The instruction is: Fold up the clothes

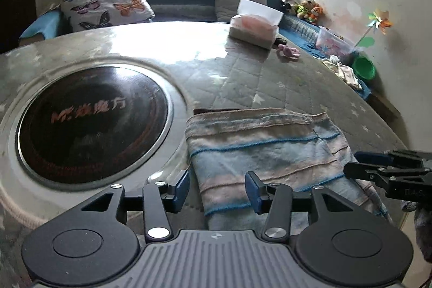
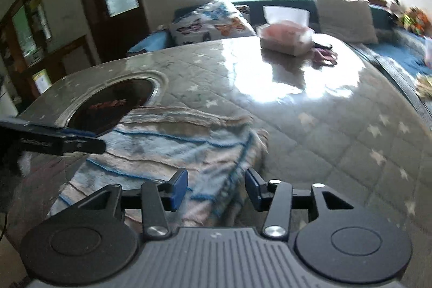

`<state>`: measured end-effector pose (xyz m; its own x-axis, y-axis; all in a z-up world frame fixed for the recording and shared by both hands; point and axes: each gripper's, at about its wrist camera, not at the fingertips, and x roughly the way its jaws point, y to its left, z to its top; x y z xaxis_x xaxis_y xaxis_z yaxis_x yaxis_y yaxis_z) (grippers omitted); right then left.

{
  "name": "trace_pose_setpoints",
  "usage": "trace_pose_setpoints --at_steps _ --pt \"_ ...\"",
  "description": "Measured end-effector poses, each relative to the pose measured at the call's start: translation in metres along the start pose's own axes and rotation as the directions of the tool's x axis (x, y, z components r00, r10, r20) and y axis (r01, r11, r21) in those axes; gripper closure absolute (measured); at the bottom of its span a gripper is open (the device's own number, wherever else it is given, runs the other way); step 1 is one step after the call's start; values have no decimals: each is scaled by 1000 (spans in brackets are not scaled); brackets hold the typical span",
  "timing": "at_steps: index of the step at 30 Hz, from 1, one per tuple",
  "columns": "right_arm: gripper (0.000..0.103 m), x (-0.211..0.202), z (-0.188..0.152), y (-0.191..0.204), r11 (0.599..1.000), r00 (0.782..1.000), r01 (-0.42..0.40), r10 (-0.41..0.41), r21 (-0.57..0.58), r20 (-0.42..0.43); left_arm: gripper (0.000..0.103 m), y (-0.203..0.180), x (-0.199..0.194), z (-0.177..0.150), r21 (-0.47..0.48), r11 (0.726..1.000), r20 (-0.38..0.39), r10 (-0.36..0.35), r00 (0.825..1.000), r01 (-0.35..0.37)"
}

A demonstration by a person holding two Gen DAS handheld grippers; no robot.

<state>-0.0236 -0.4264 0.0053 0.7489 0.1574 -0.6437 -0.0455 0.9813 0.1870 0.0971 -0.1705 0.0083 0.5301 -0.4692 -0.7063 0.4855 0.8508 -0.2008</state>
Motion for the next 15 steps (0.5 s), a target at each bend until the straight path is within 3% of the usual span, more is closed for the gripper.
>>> trace_pose_setpoints --at_steps 10,15 --pt "53 9 -14 -6 990 1000 -7 6 141 10 56 6 -2 -11 -54 998 -11 -21 1000 20" --pt "75 12 -14 -2 986 1000 -14 13 168 11 66 6 1 -12 -68 997 -19 -34 999 32"
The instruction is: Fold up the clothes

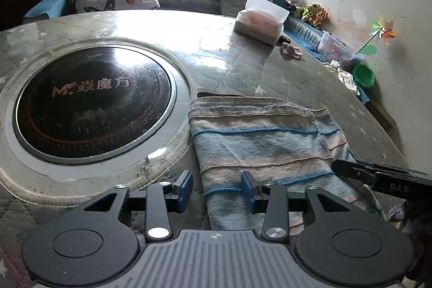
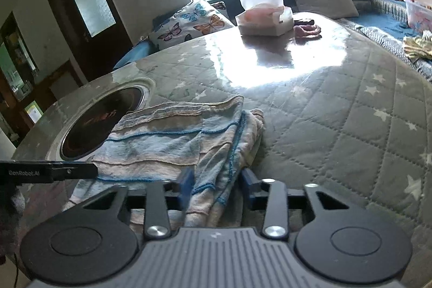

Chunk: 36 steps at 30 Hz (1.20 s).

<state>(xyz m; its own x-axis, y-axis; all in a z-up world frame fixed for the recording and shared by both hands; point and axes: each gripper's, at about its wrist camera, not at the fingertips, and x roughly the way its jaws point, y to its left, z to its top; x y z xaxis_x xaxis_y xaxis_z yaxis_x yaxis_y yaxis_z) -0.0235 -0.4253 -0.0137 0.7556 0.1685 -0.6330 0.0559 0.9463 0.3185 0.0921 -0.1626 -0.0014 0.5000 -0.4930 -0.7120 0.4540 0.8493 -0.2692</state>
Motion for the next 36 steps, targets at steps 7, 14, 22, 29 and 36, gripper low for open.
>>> trace_pose_setpoints --at_steps 7,14,22,29,36 --pt "80 -2 -1 -1 1000 1000 -13 13 26 4 67 0 3 0 -21 1000 -12 -10 1000 10" --pt "72 0 -1 -3 999 1000 -5 5 37 9 67 -1 5 0 -27 1000 -12 -9 1000 8" --pt "85 -1 -2 -4 998 999 -33 32 57 7 89 -6 5 -1 -21 1000 -15 -7 1000 6" --pt "88 -13 -6 -10 997 999 -35 34 64 7 88 -9 3 -4 -29 999 -35 -35 999 34" --pt "79 -15 -10 -20 994 999 -47 47 100 6 76 -16 3 -7 -22 1000 -47 -21 999 20"
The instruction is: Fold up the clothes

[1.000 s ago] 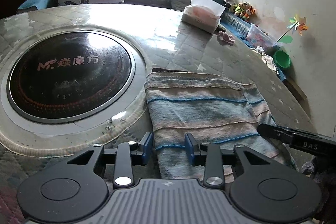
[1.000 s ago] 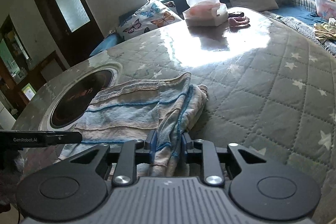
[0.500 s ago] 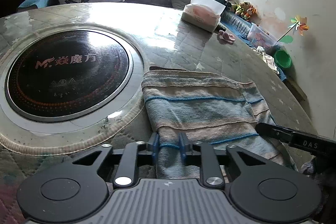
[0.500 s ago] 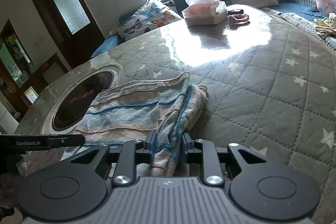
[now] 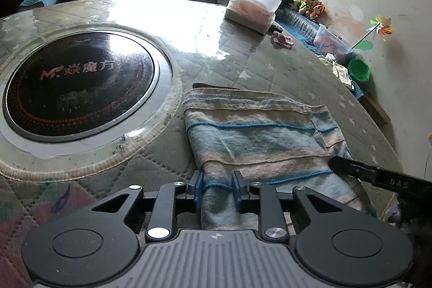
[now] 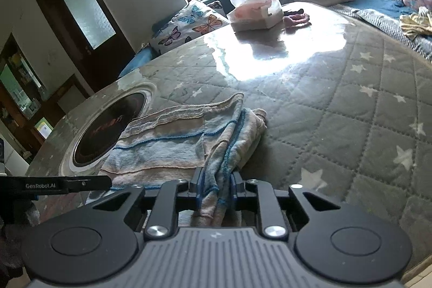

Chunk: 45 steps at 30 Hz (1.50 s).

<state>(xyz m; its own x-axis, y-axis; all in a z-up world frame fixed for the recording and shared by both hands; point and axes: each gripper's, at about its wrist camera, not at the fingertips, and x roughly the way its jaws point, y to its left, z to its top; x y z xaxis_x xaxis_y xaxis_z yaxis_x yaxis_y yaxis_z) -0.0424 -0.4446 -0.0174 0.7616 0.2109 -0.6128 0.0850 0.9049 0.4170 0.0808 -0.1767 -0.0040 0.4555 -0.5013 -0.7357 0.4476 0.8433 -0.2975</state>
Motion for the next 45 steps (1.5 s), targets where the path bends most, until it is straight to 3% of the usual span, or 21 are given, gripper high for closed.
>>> trace_pose_setpoints --at_steps 5,8,11,19,30,39,45 --pt "80 2 -2 -2 1000 1000 -14 14 18 5 77 -4 2 -1 1 1000 0 5 1000 -5" --pt "86 2 -1 -1 1000 1000 -22 22 18 1 90 -6 1 -1 3 1000 1 14 1000 -14" --pt "89 -1 5 0 999 999 -35 35 18 3 93 -6 -3 3 2 1000 8 12 1000 -12" --pt "93 -6 40 14 997 997 -60 62 -53 44 94 -16 -11 31 36 999 68 6 998 -8" --pt "94 17 103 28 990 995 -48 60 -132 84 94 -15 6 97 49 997 117 49 992 -55" --pt "94 58 146 25 986 997 -23 35 -163 70 94 -5 42 139 23 996 112 89 990 -92" --pt "94 90 155 14 987 999 1 6 -160 45 94 4 72 146 -3 996 80 94 992 -94"
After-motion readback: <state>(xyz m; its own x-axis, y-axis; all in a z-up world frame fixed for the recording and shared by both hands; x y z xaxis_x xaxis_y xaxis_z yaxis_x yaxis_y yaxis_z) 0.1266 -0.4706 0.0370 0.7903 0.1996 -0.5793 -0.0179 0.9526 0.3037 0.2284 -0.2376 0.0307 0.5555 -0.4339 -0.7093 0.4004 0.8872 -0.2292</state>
